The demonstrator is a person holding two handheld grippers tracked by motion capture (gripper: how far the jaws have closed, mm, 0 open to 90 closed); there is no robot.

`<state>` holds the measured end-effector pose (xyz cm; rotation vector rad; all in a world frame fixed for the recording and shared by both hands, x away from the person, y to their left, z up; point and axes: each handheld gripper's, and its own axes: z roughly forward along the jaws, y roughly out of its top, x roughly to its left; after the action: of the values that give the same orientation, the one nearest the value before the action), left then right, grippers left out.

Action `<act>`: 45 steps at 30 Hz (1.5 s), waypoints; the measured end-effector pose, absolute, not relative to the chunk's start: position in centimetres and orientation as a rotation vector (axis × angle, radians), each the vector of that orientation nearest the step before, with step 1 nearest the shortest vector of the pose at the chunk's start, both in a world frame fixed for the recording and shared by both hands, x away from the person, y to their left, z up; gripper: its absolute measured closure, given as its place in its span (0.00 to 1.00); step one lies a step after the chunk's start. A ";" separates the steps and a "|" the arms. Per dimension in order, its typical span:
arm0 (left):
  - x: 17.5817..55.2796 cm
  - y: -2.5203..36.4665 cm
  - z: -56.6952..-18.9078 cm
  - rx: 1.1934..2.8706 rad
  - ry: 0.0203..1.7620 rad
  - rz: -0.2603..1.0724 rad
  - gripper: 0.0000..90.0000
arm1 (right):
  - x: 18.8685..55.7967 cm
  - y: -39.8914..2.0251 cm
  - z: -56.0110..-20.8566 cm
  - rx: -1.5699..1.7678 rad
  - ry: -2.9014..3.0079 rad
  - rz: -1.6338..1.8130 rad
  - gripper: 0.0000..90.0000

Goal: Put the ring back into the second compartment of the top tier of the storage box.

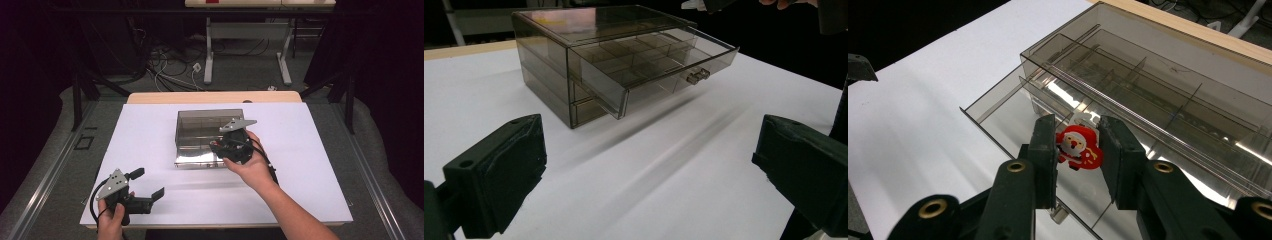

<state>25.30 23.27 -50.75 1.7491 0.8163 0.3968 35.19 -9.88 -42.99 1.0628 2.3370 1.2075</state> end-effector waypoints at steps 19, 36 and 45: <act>25.3 23.3 -50.8 1.747 0.815 0.393 0.00 | 35.9 -7.6 -43.8 1.063 2.366 1.204 0.77; 25.3 23.3 -50.7 1.748 0.813 0.394 0.00 | 36.1 -6.1 -44.6 1.047 2.400 1.195 0.77; 25.3 23.3 -50.7 1.749 0.811 0.393 0.00 | 36.4 -5.3 -45.2 1.047 2.417 1.193 0.77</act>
<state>25.27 23.29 -50.71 1.7485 0.8112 0.3930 36.36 -5.35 -45.17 1.0471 2.4171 1.1933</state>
